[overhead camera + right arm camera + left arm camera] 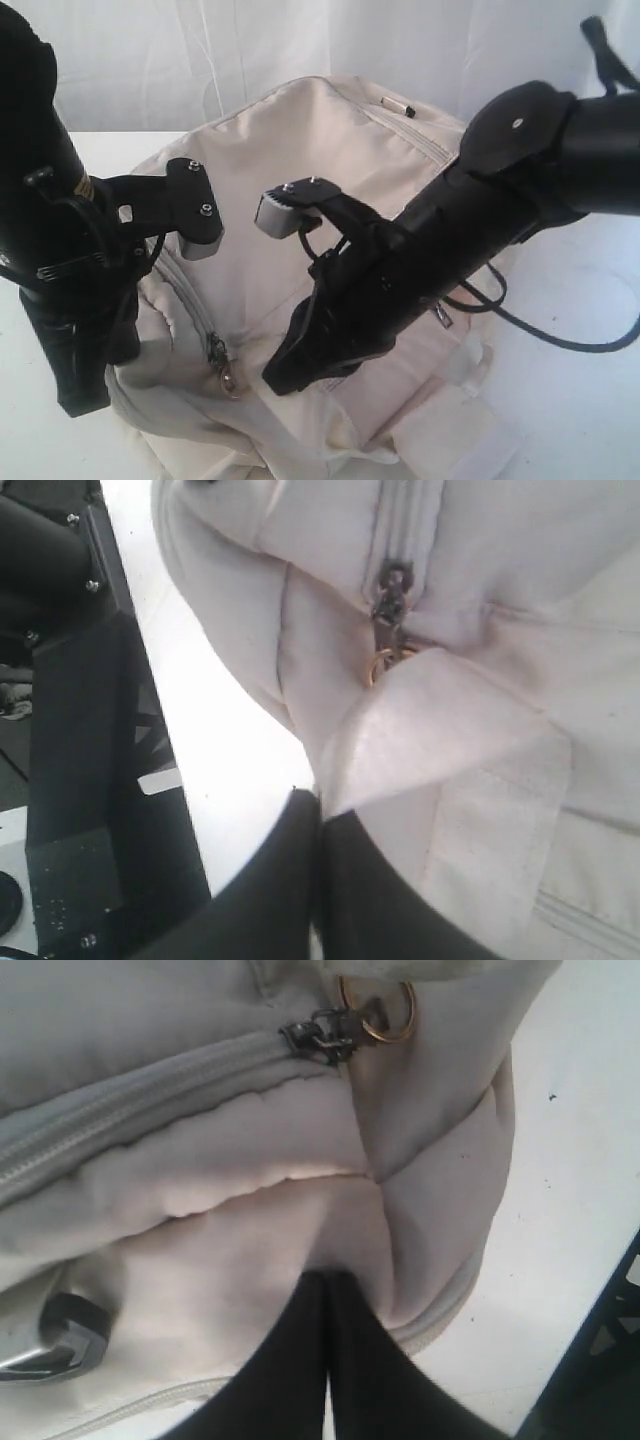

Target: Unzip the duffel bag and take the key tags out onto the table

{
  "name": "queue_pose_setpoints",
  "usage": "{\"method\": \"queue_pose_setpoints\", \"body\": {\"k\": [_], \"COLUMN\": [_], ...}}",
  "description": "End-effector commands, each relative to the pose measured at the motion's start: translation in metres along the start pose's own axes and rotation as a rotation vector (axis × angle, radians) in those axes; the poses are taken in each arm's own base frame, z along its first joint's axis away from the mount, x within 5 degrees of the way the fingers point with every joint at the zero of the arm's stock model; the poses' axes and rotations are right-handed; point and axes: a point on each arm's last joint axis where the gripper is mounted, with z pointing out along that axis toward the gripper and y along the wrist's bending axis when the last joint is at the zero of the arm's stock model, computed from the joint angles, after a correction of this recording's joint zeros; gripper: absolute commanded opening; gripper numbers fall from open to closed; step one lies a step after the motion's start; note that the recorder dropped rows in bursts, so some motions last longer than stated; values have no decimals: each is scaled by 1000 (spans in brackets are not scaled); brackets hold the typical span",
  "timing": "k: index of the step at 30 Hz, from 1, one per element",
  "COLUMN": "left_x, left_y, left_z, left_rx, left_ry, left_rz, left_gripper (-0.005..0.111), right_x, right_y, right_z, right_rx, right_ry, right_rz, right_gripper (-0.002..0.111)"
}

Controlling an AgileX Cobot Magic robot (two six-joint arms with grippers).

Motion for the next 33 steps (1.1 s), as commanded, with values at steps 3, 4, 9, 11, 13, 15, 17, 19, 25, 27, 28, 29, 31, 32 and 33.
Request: {"method": "queue_pose_setpoints", "body": {"k": [3, 4, 9, 11, 13, 15, 17, 19, 25, 27, 28, 29, 31, 32, 33], "left_x": [1, -1, -15, -20, -25, -29, -32, -34, -44, -45, -44, -43, -40, -37, -36], "left_y": [-1, -1, -3, -6, -9, -12, -13, -12, -8, -10, -11, -13, -16, -18, -19], "left_z": [0, 0, -2, -3, -5, -7, -8, -11, -35, -41, -44, -44, -45, -44, -43], "left_rx": [7, 10, 43, 69, 103, 135, 143, 135, 109, 123, 139, 160, 192, 210, 222], "left_ry": [-13, -31, -185, -248, -305, -351, -389, -410, -486, -494, -487, -472, -434, -412, -391], "left_rz": [-36, -40, -83, -64, -17, 3, 13, 32, 40, 75, 99, 114, 138, 145, 152], "left_gripper": [0, 0, 0, 0, 0, 0, 0, 0, 0, 4, 8, 14, 25, 31, 35], "right_x": [4, 5, 5, 5, 6, 7, 8, 11, 17, 17, 17, 17, 17, 17, 17], "right_y": [19, 20, 25, 25, 25, 24, 24, 23, 23, 23, 23, 23, 22, 22, 22], "right_z": [-47, -54, -69, -70, -70, -70, -70, -70, -71, -71, -71, -71, -71, -71, -71], "right_rx": [243, 288, 380, 382, 386, 392, 396, 401, 406, 406, 409, 410, 414, 417, 417], "right_ry": [13, -1, -59, -53, -51, -39, -30, 1, 65, 68, 69, 70, 72, 74, 74], "right_rz": [-24, -24, -30, -26, 0, 13, 29, 23, 15, 15, 13, 12, 10, 8, 8], "right_gripper": [0, 0, 0, 0, 0, 0, 0, 0, 0, 0, 0, 0, 0, 0, 0]}}
